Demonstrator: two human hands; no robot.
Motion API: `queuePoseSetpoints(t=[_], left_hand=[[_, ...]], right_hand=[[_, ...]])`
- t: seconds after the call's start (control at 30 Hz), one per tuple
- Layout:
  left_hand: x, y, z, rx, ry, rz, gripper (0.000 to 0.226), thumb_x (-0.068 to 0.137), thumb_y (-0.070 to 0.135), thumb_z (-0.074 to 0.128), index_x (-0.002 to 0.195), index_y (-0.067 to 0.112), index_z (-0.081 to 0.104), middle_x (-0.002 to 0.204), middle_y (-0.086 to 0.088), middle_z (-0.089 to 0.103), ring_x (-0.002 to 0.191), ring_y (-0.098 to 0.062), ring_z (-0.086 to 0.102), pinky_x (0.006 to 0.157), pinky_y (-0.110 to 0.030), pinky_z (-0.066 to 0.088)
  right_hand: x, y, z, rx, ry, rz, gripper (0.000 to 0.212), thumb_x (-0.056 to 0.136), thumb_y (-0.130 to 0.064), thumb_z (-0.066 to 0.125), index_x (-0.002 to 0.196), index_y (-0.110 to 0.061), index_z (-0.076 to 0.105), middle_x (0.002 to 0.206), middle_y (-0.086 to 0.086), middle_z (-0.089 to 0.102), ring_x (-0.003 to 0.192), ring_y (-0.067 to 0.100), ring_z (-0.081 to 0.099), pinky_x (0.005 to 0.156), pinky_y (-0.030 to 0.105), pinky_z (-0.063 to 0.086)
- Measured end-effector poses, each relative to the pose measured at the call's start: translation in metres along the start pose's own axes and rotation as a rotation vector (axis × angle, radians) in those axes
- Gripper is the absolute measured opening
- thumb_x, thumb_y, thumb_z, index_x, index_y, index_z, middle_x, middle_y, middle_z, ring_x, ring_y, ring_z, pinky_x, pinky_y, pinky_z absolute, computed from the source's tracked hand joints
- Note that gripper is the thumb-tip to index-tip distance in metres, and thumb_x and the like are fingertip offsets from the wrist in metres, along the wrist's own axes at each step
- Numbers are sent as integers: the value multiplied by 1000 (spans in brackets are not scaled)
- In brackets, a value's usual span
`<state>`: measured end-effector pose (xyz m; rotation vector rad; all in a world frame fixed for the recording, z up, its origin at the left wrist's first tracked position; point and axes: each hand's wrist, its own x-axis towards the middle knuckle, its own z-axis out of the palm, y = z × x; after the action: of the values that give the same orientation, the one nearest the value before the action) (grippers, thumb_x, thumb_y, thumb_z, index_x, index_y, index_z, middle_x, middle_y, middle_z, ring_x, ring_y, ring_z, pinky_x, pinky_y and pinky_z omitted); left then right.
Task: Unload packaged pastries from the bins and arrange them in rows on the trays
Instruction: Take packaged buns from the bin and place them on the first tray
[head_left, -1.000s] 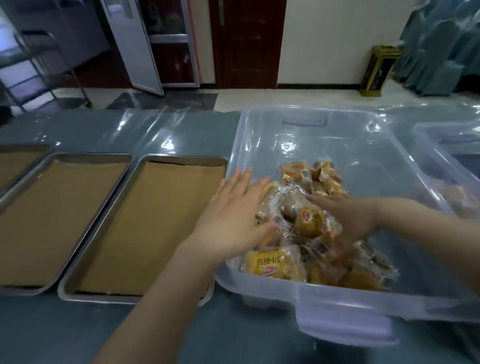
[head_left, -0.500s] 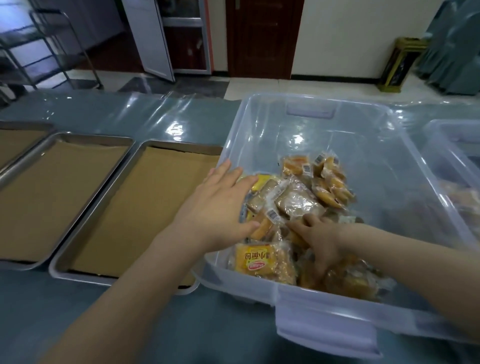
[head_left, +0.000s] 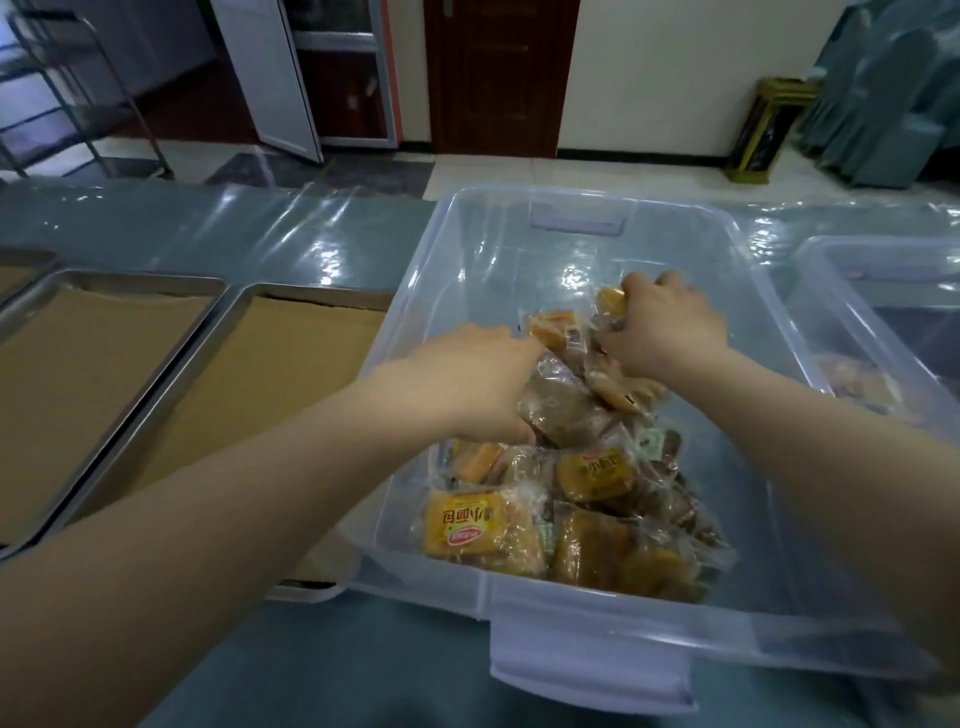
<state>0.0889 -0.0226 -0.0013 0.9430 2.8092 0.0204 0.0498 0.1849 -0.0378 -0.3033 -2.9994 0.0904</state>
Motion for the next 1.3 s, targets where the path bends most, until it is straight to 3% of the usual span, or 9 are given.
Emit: queuePoseSetpoints(t=[0.1,0.27,0.37,0.43,0.53,0.63,0.73,0.9,1.3], left_hand=[[26,10,12,-9,-248,58,84,71,51,74,140,21,35,135,-3,48,115,-26,50,92,-40,46],[45,13,43,-84,-503,25,106,69,46,78,149,27,10,153,-4,24,133,-30,34,104,-43,37],[44,13,59,176,-835,0,117,64,59,75,150,32,1,158,-6,1,141,-36,15,110,-50,25],[41,17,68,309,-895,8,115,65,62,73,150,28,5,158,-9,-5,141,-38,12,109,-51,25],[40,22,78,239,-806,-13,114,69,43,79,150,25,0,154,-11,-22,141,-41,8,109,-51,27],[39,20,76,190,-657,6,91,71,17,79,144,17,25,148,-16,20,115,-36,47,84,-41,50],[39,15,79,191,-485,4,60,77,6,69,130,15,44,122,-11,43,84,-24,51,58,-30,41],[42,13,72,237,-308,-16,40,88,7,56,126,13,48,120,-12,44,106,-32,53,69,-37,43],[56,4,44,238,213,-99,42,82,2,53,120,10,38,120,-15,40,104,-34,50,69,-36,35]], right_hand=[[5,18,21,-56,-139,-30,54,84,-49,57,127,-20,43,132,13,40,116,40,43,92,52,43],[1,23,61,-54,-463,-106,113,59,-66,76,148,-31,16,157,11,8,139,42,19,106,57,34],[5,17,70,-70,-458,-68,118,57,-63,79,149,-30,13,158,10,0,141,44,9,102,62,36],[4,16,75,-66,-439,-22,107,63,-56,80,147,-32,18,158,10,1,139,46,12,99,62,39],[4,16,81,-55,-426,-10,78,76,-36,74,141,-30,31,148,17,25,130,43,31,97,55,44],[4,15,78,-53,-364,-67,61,81,-18,59,138,-26,38,132,18,44,117,41,45,91,48,49],[4,12,72,-46,-290,-92,53,82,-12,55,132,-22,43,127,20,47,113,43,46,87,46,49],[7,9,62,17,-187,-75,50,82,-13,54,130,-24,44,127,18,45,118,42,40,88,47,45],[18,2,43,220,-46,-28,40,80,-15,53,119,-26,50,109,14,52,103,39,48,76,38,41]])
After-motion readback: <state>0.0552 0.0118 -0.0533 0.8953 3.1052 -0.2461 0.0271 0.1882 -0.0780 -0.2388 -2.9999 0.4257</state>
